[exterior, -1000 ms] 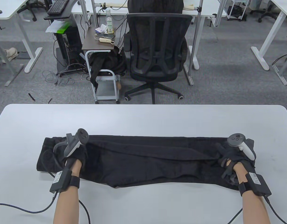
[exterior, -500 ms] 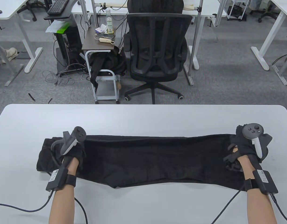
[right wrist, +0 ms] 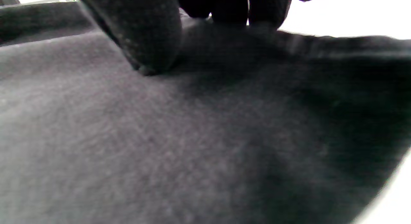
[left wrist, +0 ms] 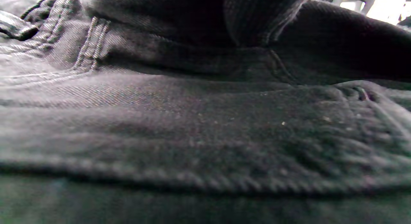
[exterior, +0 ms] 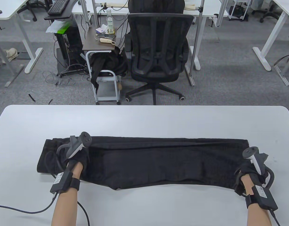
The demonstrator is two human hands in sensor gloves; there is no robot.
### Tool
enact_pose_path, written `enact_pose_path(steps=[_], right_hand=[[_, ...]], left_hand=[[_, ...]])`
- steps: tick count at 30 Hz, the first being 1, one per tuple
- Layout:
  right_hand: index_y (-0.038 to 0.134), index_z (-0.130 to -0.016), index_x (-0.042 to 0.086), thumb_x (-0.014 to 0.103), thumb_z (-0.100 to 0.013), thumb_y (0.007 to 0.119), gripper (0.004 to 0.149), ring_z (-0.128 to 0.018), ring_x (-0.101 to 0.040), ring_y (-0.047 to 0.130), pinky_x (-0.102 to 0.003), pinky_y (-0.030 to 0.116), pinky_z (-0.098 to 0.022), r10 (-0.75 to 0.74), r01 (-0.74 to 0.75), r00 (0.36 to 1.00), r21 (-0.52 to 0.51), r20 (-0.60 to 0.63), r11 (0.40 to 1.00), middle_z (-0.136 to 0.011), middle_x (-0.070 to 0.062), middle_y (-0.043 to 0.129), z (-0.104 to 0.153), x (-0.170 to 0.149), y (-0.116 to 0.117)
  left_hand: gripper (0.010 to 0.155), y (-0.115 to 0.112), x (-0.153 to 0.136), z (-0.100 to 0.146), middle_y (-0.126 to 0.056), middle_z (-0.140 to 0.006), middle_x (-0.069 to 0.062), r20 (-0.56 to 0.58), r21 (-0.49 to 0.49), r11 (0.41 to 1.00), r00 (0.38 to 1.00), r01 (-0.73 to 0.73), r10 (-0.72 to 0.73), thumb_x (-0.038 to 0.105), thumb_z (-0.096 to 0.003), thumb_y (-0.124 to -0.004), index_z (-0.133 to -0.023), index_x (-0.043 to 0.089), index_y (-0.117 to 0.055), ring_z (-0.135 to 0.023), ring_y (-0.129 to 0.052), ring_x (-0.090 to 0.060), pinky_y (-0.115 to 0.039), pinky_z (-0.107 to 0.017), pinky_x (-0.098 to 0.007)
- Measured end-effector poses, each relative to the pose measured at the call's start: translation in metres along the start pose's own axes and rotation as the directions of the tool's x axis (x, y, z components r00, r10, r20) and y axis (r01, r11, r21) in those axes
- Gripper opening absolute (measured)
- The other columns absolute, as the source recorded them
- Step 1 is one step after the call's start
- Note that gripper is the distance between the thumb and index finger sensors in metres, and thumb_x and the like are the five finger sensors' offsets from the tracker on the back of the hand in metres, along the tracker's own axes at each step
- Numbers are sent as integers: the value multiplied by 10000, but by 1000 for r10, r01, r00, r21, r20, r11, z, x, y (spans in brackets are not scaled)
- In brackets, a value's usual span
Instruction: Fold trousers
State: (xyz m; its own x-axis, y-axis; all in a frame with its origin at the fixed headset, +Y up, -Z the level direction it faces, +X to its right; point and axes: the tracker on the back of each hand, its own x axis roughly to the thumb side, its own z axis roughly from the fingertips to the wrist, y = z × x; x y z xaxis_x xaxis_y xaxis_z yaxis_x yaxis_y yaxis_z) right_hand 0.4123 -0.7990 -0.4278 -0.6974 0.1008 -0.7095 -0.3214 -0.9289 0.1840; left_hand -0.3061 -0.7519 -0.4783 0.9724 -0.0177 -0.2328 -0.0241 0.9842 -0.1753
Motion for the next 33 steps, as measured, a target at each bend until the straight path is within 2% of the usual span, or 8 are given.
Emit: enact_pose_path(steps=[6, 11, 15, 20, 24, 26, 29, 33], right_hand=[[627, -1010, 119, 272, -443, 842, 625, -660, -267, 866, -536, 671, -613, -47, 48, 996, -18, 79, 999, -827, -92, 820, 9, 1, -8], [624, -1023, 165, 244, -453, 831, 611, -687, -291, 837, -551, 622, -645, -203, 229, 969, -202, 140, 952, -856, -87, 797, 27, -9, -54], [546, -1056, 206, 258, -466, 821, 653, -884, -356, 707, -581, 489, -739, -266, 280, 960, -327, 86, 903, -997, -80, 682, 32, -20, -59], [494, -1077, 230, 423, -446, 822, 737, -1018, -426, 533, -610, 452, -745, -104, 121, 980, -97, 170, 988, -1129, -93, 504, 38, 3, -20], [454, -1086, 197, 508, -435, 789, 795, -1047, -490, 405, -634, 420, -743, -202, 183, 949, 100, 243, 978, -1153, -147, 389, 41, 25, 13], [327, -1097, 172, 600, -415, 750, 909, -1037, -544, 222, -671, 319, -747, -218, 174, 953, 205, 212, 963, -1151, -180, 223, 40, 34, 31], [141, -1078, 154, 729, -339, 595, 1041, -996, -529, -7, -697, 143, -716, -139, 85, 966, 241, 218, 967, -1101, -171, -1, 37, 37, 46], [91, -1060, 204, 711, -351, 653, 1037, -1011, -463, -36, -691, 116, -722, -71, 28, 980, 222, 185, 975, -1091, -107, -48, 20, 23, 43]], left_hand=[[446, 4, -4, 5, -908, -1004, -13, 10, 10, 1000, 1000, -6, 5, 376, -492, -774, -928, 288, -773, -1019, -759, -296, -530, -778, -544], [443, 21, -3, 7, -927, -988, -17, 39, 96, 993, 997, -69, 66, 381, -490, -783, -922, 286, -785, -999, -790, -309, -561, -766, -546], [446, 21, 8, 4, -907, -1005, -19, 62, 111, 992, 997, -61, 54, 378, -492, -782, -928, 287, -775, -1010, -772, -314, -549, -770, -552], [449, 2, 9, -4, -897, -1012, -19, 44, 49, 997, 998, -53, 50, 375, -493, -777, -933, 287, -767, -1018, -757, -313, -527, -778, -551], [455, -3, 8, -5, -886, -1020, -14, 42, 40, 998, 998, -45, 43, 379, -493, -775, -939, 290, -755, -1025, -745, -307, -514, -782, -546], [457, -1, 8, -4, -886, -1020, -16, 41, 32, 999, 998, -43, 42, 378, -494, -779, -941, 288, -754, -1023, -746, -309, -514, -783, -546], [453, 3, 7, -3, -910, -996, -37, 43, -3, 1000, 999, -25, 25, 386, -492, -785, -932, 284, -763, -1008, -768, -310, -519, -781, -546], [433, 21, 10, 7, -987, -894, -40, 93, 8, 999, 995, -37, 36, 403, -483, -803, -893, 266, -807, -920, -867, -324, -559, -767, -553]])
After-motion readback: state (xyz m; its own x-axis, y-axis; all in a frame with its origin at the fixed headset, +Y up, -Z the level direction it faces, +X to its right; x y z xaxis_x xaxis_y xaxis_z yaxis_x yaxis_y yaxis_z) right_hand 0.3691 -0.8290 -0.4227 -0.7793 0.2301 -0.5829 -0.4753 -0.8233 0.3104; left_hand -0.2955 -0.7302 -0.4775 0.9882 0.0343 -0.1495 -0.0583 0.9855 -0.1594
